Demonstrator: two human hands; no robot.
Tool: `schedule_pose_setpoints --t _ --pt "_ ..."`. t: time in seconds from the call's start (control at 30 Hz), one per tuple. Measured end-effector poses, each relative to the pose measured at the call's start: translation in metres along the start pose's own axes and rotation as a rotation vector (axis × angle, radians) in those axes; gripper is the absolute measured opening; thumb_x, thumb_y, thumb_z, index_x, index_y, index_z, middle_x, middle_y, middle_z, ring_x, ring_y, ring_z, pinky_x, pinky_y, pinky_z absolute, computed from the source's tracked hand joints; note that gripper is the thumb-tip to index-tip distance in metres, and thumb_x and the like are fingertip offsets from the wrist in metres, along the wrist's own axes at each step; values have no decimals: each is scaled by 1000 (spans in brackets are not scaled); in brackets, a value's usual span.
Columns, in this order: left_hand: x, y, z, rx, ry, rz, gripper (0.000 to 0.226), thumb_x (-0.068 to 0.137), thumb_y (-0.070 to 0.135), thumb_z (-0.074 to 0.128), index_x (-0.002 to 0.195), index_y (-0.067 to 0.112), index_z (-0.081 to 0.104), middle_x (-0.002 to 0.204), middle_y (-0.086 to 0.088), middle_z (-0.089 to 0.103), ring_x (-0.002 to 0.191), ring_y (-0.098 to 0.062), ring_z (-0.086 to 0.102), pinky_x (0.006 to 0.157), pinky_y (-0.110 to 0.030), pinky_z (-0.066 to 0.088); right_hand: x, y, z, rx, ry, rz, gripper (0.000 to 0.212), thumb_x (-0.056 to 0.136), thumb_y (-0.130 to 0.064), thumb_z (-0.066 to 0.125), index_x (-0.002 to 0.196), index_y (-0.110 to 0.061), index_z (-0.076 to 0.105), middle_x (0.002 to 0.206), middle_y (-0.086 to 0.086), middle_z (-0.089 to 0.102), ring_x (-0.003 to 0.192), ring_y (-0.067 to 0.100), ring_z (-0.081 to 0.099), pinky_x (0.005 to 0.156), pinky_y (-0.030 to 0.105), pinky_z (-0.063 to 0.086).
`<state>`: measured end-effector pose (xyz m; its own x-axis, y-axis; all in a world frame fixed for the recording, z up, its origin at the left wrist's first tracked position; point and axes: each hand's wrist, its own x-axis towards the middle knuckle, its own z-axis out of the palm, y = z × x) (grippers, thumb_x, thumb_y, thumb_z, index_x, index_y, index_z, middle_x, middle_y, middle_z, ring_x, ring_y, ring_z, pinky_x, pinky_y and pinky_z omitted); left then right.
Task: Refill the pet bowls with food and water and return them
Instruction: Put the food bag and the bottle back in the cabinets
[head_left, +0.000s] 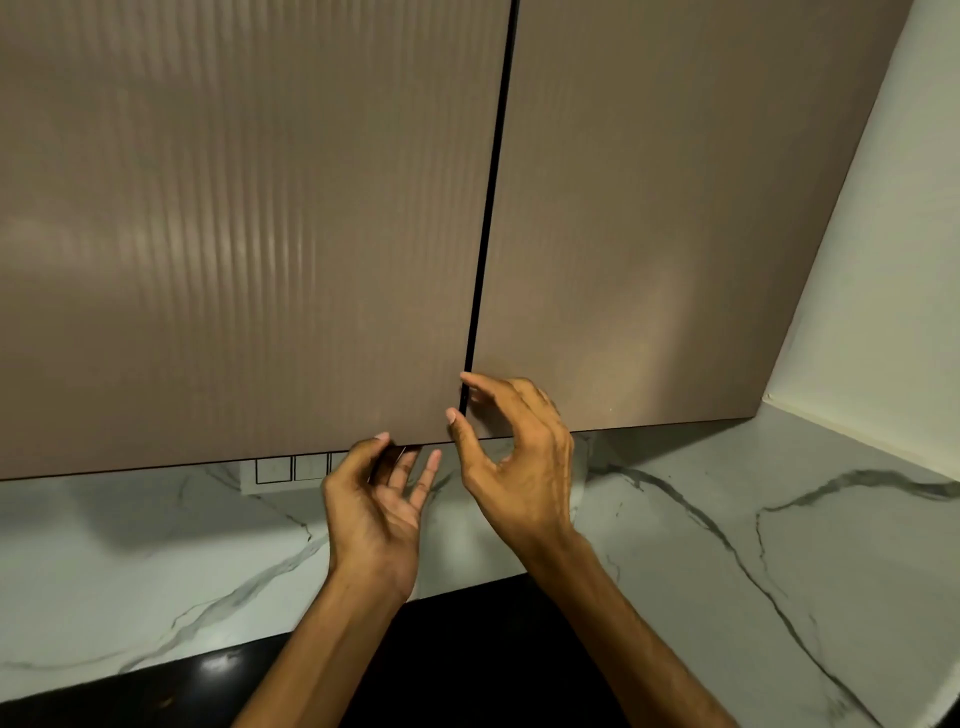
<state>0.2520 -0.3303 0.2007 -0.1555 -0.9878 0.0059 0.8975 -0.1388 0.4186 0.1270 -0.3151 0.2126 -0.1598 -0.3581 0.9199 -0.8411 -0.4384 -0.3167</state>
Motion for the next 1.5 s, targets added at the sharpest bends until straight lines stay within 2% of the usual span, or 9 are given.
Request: schedule_pose_setpoints --t 0.13,0.3,0.4,0.57,0.77,1.0,1.2,1.37,1.5 --pt "-7 1 2 11 6 -12 20 95 3 58 79 14 63 90 -2 70 126 -28 62 105 -48 53 -2 -5 3 -7 -49 32 42 92 -27 77 133 -18 69 117 0 65 108 15 63 89 31 56" --pt "-15 2 3 7 3 -43 21 95 1 57 79 13 62 93 -3 66 135 -30 57 99 -44 55 -6 -13 -2 -28 -66 54 50 90 -26 79 138 -24 65 126 -2 58 113 11 60 90 29 58" --pt "-22 2 1 22 3 -63 19 94 0 58 79 12 62 96 -5 68 132 -29 59 92 -41 57 -9 -18 -9 -58 -86 61 54 89 -26 80 140 -25 63 130 -1 56 115 10 60 92 22 56" --pt "-39 3 -1 49 -10 -87 19 92 -4 58 81 11 62 94 -6 70 124 -27 63 88 -40 58 -18 -28 -21 -74 -98 72 56 89 -22 79 142 -23 61 136 1 56 120 9 58 96 1 39" --pt "-59 5 -4 70 -22 -107 17 93 -5 58 85 9 62 94 -7 68 116 -26 64 91 -41 58 -30 -42 -37 -64 -101 77 60 89 -18 79 146 -23 58 139 1 59 121 9 60 100 -1 37" --pt "-83 7 -9 85 -30 -122 14 92 -4 60 91 9 65 104 -11 70 121 -29 64 89 -39 60 -45 -56 -53 -15 -71 61 59 90 -15 78 145 -23 58 135 -3 64 119 8 63 100 24 53" --pt "-100 8 -14 133 1 -108 10 95 2 62 96 11 67 115 -10 70 119 -26 66 72 -31 63 -55 -63 -67 21 -84 40 57 91 -20 78 145 -22 58 139 -3 65 120 11 65 99 36 57" --pt "-115 6 -15 148 18 -80 10 96 4 62 99 12 67 114 -10 71 113 -24 67 69 -30 63 -60 -62 -79 43 -108 4 56 91 -25 79 144 -22 60 140 -1 65 124 14 64 100 44 57" --pt "-129 5 -11 169 76 -43 9 96 5 63 100 11 68 112 -11 70 108 -24 66 72 -32 60 -62 -64 -88 67 -141 -30 56 91 -28 79 144 -24 60 138 -2 66 122 14 64 97 43 58"
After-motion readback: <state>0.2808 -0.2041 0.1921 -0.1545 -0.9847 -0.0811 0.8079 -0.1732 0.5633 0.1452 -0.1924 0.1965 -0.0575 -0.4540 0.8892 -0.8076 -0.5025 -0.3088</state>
